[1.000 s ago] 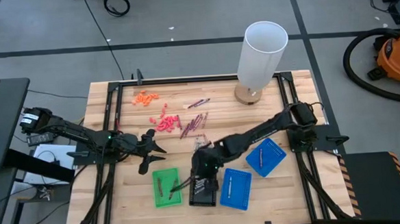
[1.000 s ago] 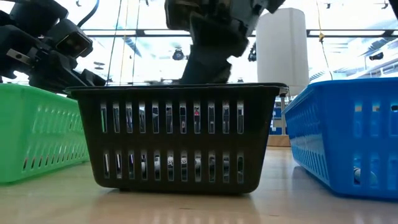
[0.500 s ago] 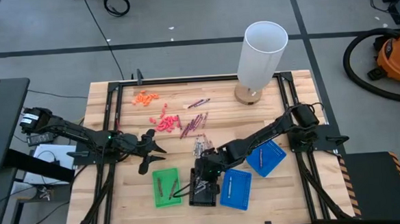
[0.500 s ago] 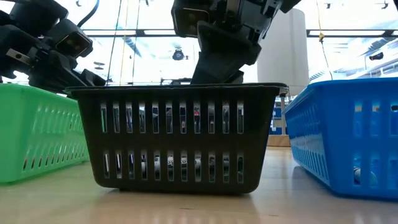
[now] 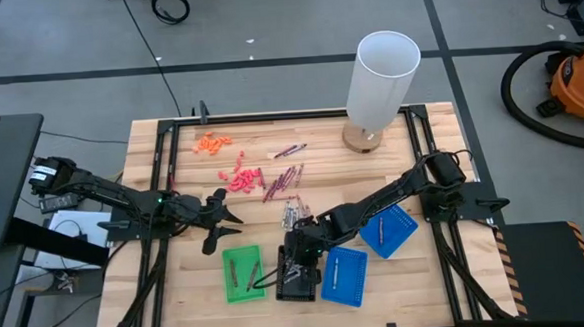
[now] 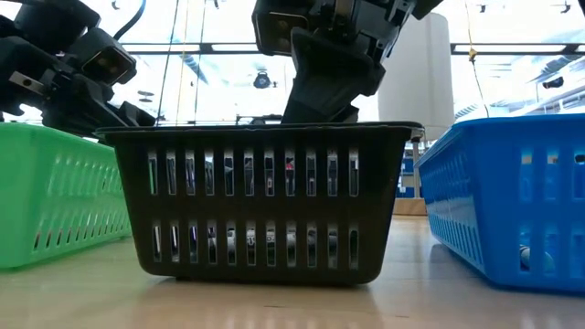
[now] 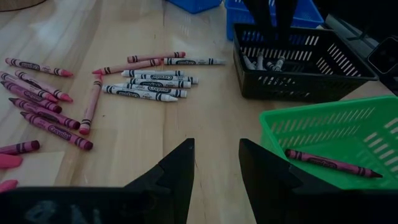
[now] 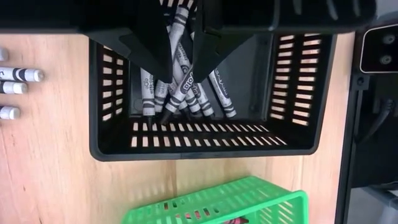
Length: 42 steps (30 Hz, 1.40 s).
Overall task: Sort crayons
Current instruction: Put the black crayon into the black basket
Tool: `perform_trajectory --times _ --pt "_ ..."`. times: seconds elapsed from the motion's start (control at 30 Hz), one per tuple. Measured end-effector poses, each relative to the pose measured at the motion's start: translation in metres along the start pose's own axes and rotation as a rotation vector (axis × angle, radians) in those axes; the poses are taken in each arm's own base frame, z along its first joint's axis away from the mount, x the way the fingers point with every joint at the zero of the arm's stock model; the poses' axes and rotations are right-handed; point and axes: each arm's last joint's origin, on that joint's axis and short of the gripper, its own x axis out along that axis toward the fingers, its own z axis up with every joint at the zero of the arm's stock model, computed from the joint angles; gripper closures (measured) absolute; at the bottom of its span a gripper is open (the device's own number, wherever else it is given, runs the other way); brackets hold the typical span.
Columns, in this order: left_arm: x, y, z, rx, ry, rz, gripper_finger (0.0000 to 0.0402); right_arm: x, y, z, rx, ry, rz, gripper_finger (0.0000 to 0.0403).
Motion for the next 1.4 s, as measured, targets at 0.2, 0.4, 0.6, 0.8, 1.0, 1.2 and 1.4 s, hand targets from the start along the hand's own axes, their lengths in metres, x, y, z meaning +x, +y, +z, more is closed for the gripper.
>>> perform_trajectory --times 0.2,0.4,0.6,0.8,1.0,1.2,1.4 --pt "0.000 0.000 0.000 0.000 0.000 0.000 0.0264 0.000 0.000 0.000 0.000 0.000 0.000 0.0330" --pt "0.000 0.000 0.000 0.000 0.001 0.000 0.0264 0.000 -0.002 0.001 0.005 0.003 0.010 0.0325" --pt "0.000 0.000 0.000 0.000 0.001 0.000 0.0264 -0.003 -0.009 0.005 0.031 0.026 0.077 0.0292" --pt "0.000 0.000 0.000 0.000 0.000 0.000 0.0264 -0.007 -0.020 0.010 0.093 0.084 0.217 0.0259" --pt "0.000 0.000 0.000 0.000 0.000 0.001 0.0264 -0.020 -0.031 0.015 0.109 0.097 0.223 0.0255" --pt "0.000 0.000 0.000 0.000 0.000 0.001 0.0264 -0.040 -0.041 0.022 0.049 0.031 0.122 0.0256" --pt "0.000 0.000 0.000 -0.034 0.000 0.001 0.0264 -0.063 -0.050 0.032 -0.030 -0.104 -0.109 0.0256"
